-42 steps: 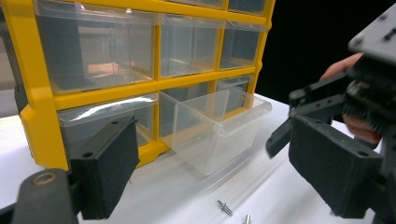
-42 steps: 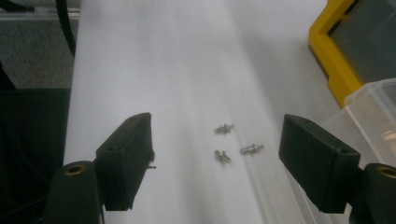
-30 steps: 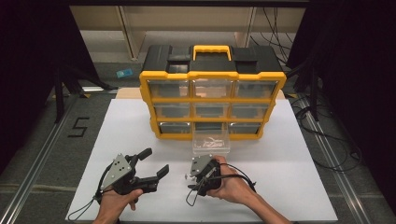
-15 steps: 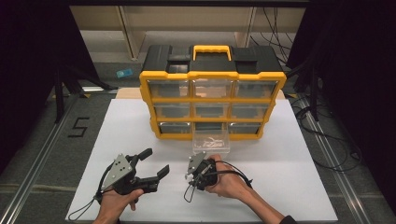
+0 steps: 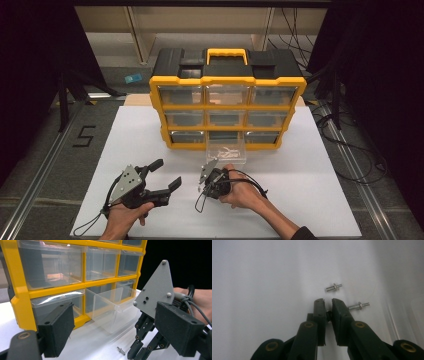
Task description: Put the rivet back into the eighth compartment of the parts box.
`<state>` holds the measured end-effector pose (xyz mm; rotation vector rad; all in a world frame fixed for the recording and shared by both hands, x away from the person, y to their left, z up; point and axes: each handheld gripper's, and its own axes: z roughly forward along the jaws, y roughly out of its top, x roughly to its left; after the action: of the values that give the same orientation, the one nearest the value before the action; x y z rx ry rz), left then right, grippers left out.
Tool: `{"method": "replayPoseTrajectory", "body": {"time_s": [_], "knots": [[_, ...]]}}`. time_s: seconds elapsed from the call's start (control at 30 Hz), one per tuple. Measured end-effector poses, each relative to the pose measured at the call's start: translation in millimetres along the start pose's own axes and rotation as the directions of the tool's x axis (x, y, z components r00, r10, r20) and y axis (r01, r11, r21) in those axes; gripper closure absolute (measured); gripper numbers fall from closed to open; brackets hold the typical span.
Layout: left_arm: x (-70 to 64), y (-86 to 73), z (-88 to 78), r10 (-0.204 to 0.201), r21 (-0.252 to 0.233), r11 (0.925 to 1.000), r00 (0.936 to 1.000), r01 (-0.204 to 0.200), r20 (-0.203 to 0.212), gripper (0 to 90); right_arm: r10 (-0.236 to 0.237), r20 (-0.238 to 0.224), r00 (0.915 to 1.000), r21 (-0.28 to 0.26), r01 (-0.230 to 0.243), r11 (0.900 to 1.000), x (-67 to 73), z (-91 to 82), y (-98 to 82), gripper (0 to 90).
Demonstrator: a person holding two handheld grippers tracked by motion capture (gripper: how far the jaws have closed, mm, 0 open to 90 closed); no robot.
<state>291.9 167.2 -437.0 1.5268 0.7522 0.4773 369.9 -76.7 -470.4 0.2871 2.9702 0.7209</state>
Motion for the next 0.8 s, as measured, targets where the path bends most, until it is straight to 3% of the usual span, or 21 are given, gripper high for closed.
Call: {"method": "replayPoseTrajectory", "body": {"time_s": [0.2, 0.4, 0.47, 0.7, 0.8], "knots": [[0.1, 0.1, 0.2, 0.0, 0.0, 1.0, 1.0, 0.0, 0.0, 16.3, 0.004, 0.017, 0.9998, 0.013, -0.004, 1.0, 1.9, -1.6, 1.1, 82.9], [0.6, 0.4, -0.4, 0.003, -0.002, 1.0, 1.0, -0.003, 0.001, 16.3, -0.015, 0.02, 0.9997, -0.045, 0.016, 0.999, 1.4, -16.3, 5.4, 82.8], [0.5, 0.4, -0.3, 0.005, -0.002, 1.0, 1.0, -0.005, 0.0, 16.3, -0.013, 0.05, 0.9987, -0.062, 0.016, 0.998, 2.4, -23.1, 8.2, 82.8], [0.3, 0.7, -0.5, 0.005, -0.003, 1.0, 1.0, -0.005, 0.001, 16.5, -0.01, 0.065, 0.9978, -0.124, 0.018, 0.992, -0.4, -44.5, 11.4, 82.8], [0.1, 0.7, -0.3, 0.004, -0.003, 1.0, 1.0, -0.004, 0.002, 16.6, -0.006, 0.092, 0.9957, -0.157, 0.02, 0.987, -3.2, -56.1, 11.8, 82.8]]}}
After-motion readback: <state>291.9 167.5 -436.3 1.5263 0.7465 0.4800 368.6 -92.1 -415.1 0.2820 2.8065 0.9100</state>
